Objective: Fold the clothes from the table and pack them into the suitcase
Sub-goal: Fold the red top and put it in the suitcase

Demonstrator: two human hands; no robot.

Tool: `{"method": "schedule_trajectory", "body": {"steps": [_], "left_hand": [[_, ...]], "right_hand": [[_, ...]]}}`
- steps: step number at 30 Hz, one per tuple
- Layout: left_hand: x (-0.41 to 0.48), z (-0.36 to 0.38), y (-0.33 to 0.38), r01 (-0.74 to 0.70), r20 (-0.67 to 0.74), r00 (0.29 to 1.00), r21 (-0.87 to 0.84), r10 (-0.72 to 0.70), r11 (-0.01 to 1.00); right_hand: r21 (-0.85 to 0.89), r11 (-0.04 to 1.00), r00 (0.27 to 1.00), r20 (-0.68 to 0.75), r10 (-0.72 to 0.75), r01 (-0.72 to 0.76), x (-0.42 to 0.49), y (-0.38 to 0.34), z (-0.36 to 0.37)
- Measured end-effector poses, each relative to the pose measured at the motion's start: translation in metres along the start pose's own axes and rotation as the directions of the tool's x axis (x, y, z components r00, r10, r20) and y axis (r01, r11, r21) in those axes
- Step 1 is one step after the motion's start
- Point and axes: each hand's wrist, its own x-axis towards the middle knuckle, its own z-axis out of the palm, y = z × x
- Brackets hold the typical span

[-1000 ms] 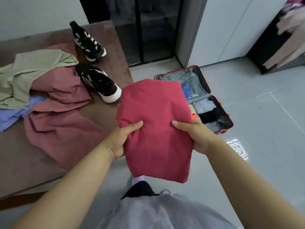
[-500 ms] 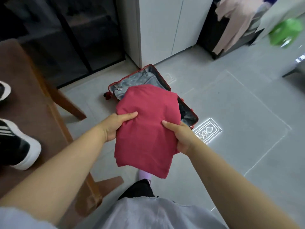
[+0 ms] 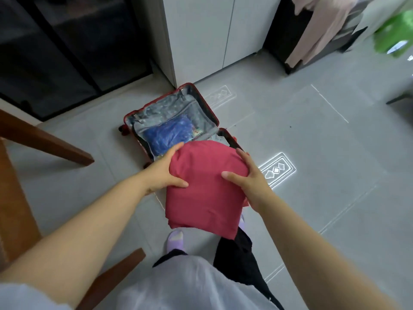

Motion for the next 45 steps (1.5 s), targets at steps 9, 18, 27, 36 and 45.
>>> {"method": "schedule_trajectory", "body": {"steps": [9, 18, 27, 36, 45], "left_hand": [[0.068, 0.036, 0.028, 0.161, -0.278, 0.960, 0.477, -0.025, 0.864], [0.127, 0.045, -0.024, 0.204, -0.303, 0.948, 0.350, -0.096, 0.914], [0.270, 0.103, -0.190, 0.092, -0.176, 0.974, -0.261, -0.141, 0.961], [0.468, 0.237, -0.334, 0.215, -0.435, 0.832, -0.319, -0.344, 0.923], [0.501, 0.302, -0.374, 0.228, -0.690, 0.684, -0.102, -0.234, 0.968]], "right_hand": [[-0.588, 0.784, 0.956, 0.292, -0.021, 0.197, 0.088, -0.030, -0.067], [-0.744, 0.634, 0.971, 0.233, -0.049, 0.210, 0.178, 0.005, -0.072], [-0.636, 0.770, 0.964, 0.235, 0.127, 0.053, 0.336, 0.142, -0.078], [-0.709, 0.705, 0.994, 0.065, 0.084, -0.013, 0.533, 0.290, -0.107], [-0.935, 0.214, 0.953, 0.300, 0.048, 0.283, 0.541, 0.401, -0.129]]}}
